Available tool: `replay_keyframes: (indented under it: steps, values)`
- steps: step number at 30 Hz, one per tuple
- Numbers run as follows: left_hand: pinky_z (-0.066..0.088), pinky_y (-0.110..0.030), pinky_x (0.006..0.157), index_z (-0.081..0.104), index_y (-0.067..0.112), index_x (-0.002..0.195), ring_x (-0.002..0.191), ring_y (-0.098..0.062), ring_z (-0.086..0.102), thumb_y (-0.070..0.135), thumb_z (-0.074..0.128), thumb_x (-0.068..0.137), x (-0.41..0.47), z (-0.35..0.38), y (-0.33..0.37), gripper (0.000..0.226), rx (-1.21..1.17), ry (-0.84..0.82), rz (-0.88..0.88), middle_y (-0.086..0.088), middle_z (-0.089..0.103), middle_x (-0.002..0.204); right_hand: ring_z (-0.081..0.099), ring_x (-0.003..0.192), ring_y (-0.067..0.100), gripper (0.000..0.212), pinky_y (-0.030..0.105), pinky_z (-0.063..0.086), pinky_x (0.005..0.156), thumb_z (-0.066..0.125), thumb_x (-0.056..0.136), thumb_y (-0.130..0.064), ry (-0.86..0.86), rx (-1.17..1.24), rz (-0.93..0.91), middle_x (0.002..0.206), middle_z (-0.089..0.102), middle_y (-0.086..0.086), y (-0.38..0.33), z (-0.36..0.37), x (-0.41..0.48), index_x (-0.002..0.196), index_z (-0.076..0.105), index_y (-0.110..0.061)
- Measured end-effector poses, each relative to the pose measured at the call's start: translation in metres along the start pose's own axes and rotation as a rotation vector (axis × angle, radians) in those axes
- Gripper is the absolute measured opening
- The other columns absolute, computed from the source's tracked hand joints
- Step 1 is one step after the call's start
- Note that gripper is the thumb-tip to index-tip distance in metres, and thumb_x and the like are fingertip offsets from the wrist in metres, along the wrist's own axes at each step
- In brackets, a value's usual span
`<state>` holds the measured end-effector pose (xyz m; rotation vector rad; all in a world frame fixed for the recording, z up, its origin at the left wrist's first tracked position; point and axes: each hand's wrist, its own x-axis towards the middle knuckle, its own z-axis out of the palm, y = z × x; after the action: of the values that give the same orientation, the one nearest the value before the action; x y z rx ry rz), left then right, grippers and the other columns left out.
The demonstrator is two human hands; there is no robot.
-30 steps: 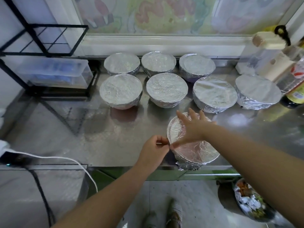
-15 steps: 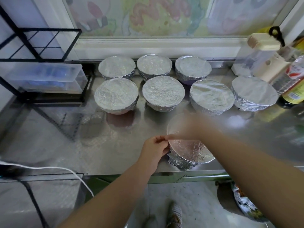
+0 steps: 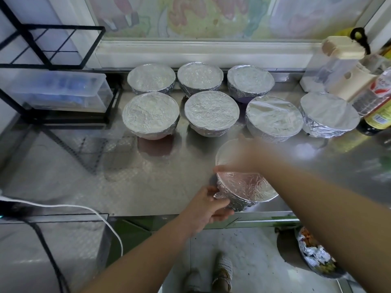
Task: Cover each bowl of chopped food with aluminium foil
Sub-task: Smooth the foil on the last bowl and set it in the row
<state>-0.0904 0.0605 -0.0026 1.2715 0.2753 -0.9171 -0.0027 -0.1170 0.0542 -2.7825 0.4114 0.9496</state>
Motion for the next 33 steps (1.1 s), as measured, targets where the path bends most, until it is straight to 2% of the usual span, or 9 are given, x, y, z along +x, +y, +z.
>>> replay_keyframes:
  steps: [3, 7, 12, 14, 17, 21, 25, 28, 33]
  values:
    - [0.06, -0.036, 0.084, 0.044, 0.003, 0.134, 0.101, -0.025, 0.073, 0.013, 0.07, 0.091, 0.005, 0.0, -0.007, 0.051, -0.148, -0.029, -0.049, -0.016, 0.068, 0.12, -0.022, 0.15, 0.047, 0.177, 0.074, 0.009, 0.115, 0.029, 0.002, -0.113, 0.005, -0.003, -0.006, 0.165, -0.027, 0.01, 0.0, 0.001, 0.001, 0.154, -0.027, -0.039]
    - [0.059, -0.033, 0.089, 0.052, -0.006, 0.126, 0.105, -0.026, 0.071, 0.015, 0.069, 0.09, 0.006, 0.0, -0.008, 0.044, -0.232, 0.011, -0.044, -0.018, 0.066, 0.115, -0.022, 0.15, 0.047, 0.177, 0.074, 0.009, 0.115, 0.029, 0.003, -0.113, 0.006, -0.001, -0.008, 0.165, -0.028, 0.01, 0.001, 0.001, 0.001, 0.154, -0.027, -0.039]
    - [0.058, -0.034, 0.092, 0.053, -0.012, 0.121, 0.113, -0.031, 0.067, 0.008, 0.069, 0.09, 0.007, -0.002, -0.007, 0.041, -0.288, 0.028, -0.087, -0.02, 0.067, 0.111, -0.021, 0.149, 0.049, 0.178, 0.074, 0.01, 0.115, 0.027, 0.001, -0.112, 0.009, -0.002, -0.015, 0.165, -0.027, 0.013, 0.0, 0.0, -0.002, 0.154, -0.027, -0.038]
    - [0.058, -0.035, 0.091, 0.055, -0.006, 0.114, 0.109, -0.031, 0.069, 0.006, 0.071, 0.087, 0.007, -0.004, -0.005, 0.033, -0.297, 0.034, -0.099, -0.018, 0.07, 0.104, -0.021, 0.149, 0.049, 0.178, 0.074, 0.01, 0.115, 0.027, 0.001, -0.112, 0.007, 0.006, -0.013, 0.165, -0.027, 0.012, 0.0, 0.0, -0.003, 0.154, -0.027, -0.039]
    - [0.06, -0.036, 0.086, 0.056, -0.001, 0.095, 0.093, -0.027, 0.071, 0.0, 0.072, 0.085, 0.009, -0.004, -0.001, 0.019, -0.312, 0.054, -0.124, -0.016, 0.072, 0.095, -0.021, 0.149, 0.05, 0.177, 0.075, 0.01, 0.115, 0.027, 0.002, -0.112, 0.011, 0.007, -0.015, 0.165, -0.027, 0.012, 0.0, 0.0, -0.003, 0.153, -0.027, -0.039]
    - [0.062, -0.031, 0.073, 0.055, 0.003, 0.083, 0.073, -0.02, 0.064, -0.008, 0.07, 0.084, 0.011, 0.0, 0.008, 0.019, -0.308, 0.105, -0.145, -0.011, 0.064, 0.072, -0.022, 0.15, 0.047, 0.173, 0.075, 0.008, 0.115, 0.029, 0.007, -0.114, 0.015, -0.007, -0.017, 0.165, -0.026, 0.012, 0.001, 0.003, 0.001, 0.153, -0.028, -0.039]
    - [0.06, -0.024, 0.065, 0.061, -0.002, 0.091, 0.075, -0.019, 0.061, -0.012, 0.062, 0.087, 0.015, 0.007, 0.022, 0.011, -0.242, 0.134, -0.156, -0.013, 0.061, 0.078, -0.022, 0.149, 0.048, 0.174, 0.074, 0.009, 0.115, 0.028, 0.007, -0.114, 0.007, -0.009, -0.009, 0.165, -0.027, 0.012, 0.001, 0.002, -0.001, 0.152, -0.029, -0.039]
    - [0.058, -0.023, 0.063, 0.064, -0.004, 0.099, 0.075, -0.019, 0.063, -0.017, 0.056, 0.086, 0.017, 0.011, 0.033, 0.02, -0.243, 0.119, -0.199, -0.014, 0.065, 0.082, -0.021, 0.149, 0.05, 0.178, 0.075, 0.01, 0.114, 0.027, -0.001, -0.111, 0.0, 0.013, -0.008, 0.165, -0.027, 0.01, 0.0, 0.0, -0.008, 0.152, -0.029, -0.04]
    - [0.058, -0.026, 0.058, 0.059, -0.007, 0.084, 0.075, -0.021, 0.061, -0.015, 0.05, 0.09, 0.015, 0.006, 0.05, 0.014, -0.316, 0.12, -0.324, -0.017, 0.062, 0.082, -0.022, 0.148, 0.051, 0.178, 0.077, 0.01, 0.113, 0.029, -0.001, -0.109, -0.012, 0.036, -0.014, 0.165, -0.029, 0.009, -0.002, -0.002, -0.013, 0.152, -0.029, -0.041]
